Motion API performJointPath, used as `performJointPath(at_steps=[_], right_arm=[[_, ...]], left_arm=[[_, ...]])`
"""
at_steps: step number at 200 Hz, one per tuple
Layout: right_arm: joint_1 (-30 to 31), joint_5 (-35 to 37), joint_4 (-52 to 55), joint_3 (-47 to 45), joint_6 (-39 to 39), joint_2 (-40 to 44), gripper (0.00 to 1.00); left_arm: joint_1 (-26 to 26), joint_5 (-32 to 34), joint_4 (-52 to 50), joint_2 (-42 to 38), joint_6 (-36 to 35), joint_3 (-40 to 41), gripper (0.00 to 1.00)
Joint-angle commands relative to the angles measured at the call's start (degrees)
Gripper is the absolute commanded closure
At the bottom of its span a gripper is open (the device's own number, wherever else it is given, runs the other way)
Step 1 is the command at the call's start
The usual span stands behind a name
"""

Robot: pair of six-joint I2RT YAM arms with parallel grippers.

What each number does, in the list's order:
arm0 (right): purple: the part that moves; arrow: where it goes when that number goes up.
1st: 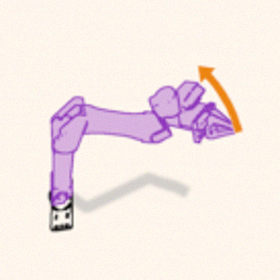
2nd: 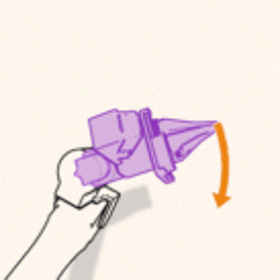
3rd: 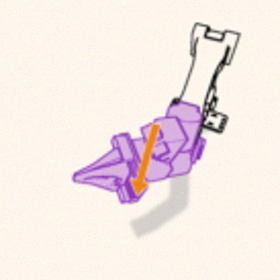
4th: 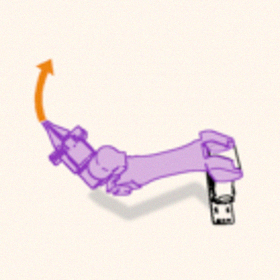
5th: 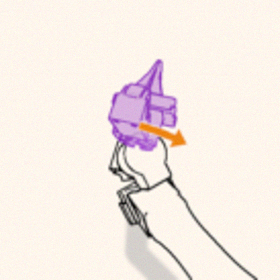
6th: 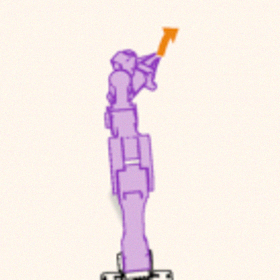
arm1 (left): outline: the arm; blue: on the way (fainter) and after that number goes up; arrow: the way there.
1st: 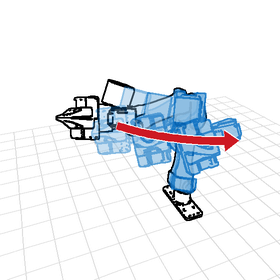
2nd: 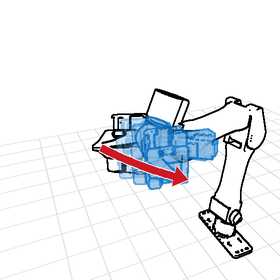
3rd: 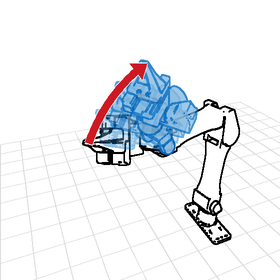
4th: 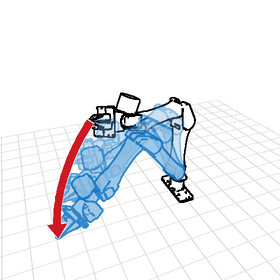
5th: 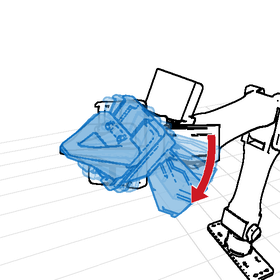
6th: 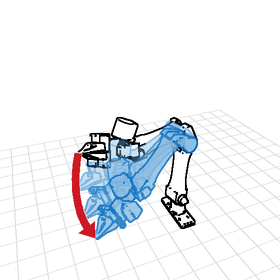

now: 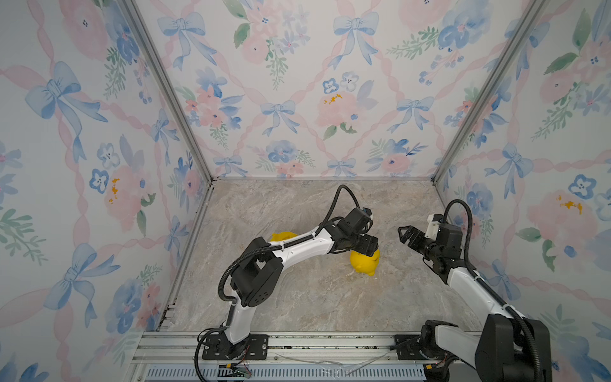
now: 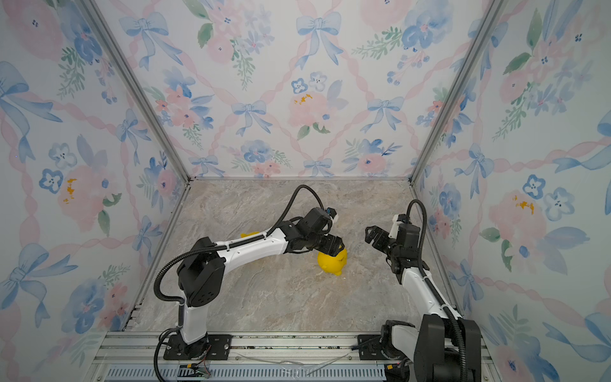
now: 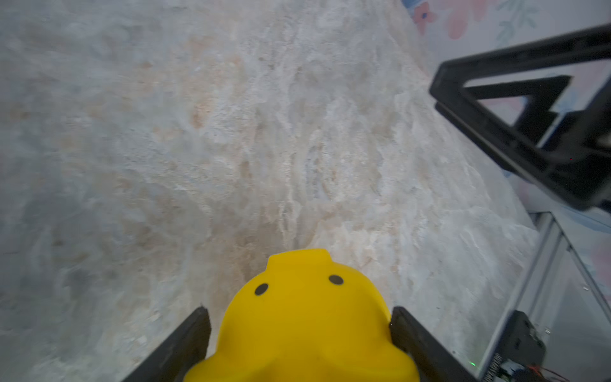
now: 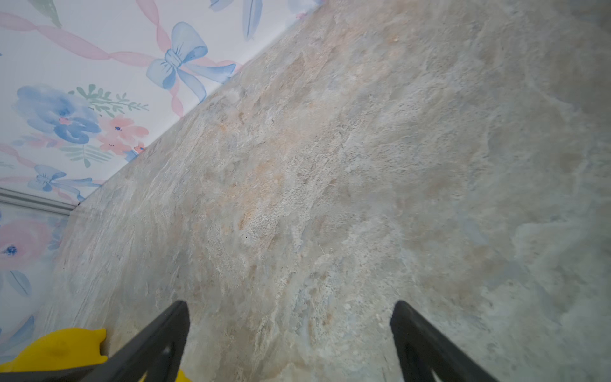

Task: Open piggy banks
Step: Adjust the piggy bank at the center of the board.

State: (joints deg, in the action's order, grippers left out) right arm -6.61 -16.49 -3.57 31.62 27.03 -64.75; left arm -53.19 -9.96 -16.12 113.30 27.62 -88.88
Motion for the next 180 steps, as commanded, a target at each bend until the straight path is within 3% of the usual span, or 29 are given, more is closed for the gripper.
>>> performJointPath(at_steps=[1, 69, 120, 127, 180], right_arm=[[0.0, 0.0, 3.0, -1.1, 1.5, 2.3, 0.03], [2.1, -3.1, 2.9, -2.9, -0.1, 6.5, 0.03], [6.8, -2.3, 2.9, -2.0, -1.2, 4.5, 0.03], [7.3, -1.9, 3.1, -1.8, -1.4, 4.4, 0.03], [9.4, -1.0, 2.6, -0.8, -2.0, 1.9, 0.03]], left_arm=[[0.1, -10.9, 6.0, -1.1, 0.1, 2.5, 0.28], [5.6, -18.0, 18.9, -3.3, 3.7, 14.4, 0.24], [8.7, -17.3, 18.7, -3.8, 2.7, 17.7, 0.10], [9.0, -16.9, 18.7, -3.9, 2.6, 17.9, 0.02], [11.7, -16.3, 17.7, -4.2, 1.1, 18.4, 0.02]])
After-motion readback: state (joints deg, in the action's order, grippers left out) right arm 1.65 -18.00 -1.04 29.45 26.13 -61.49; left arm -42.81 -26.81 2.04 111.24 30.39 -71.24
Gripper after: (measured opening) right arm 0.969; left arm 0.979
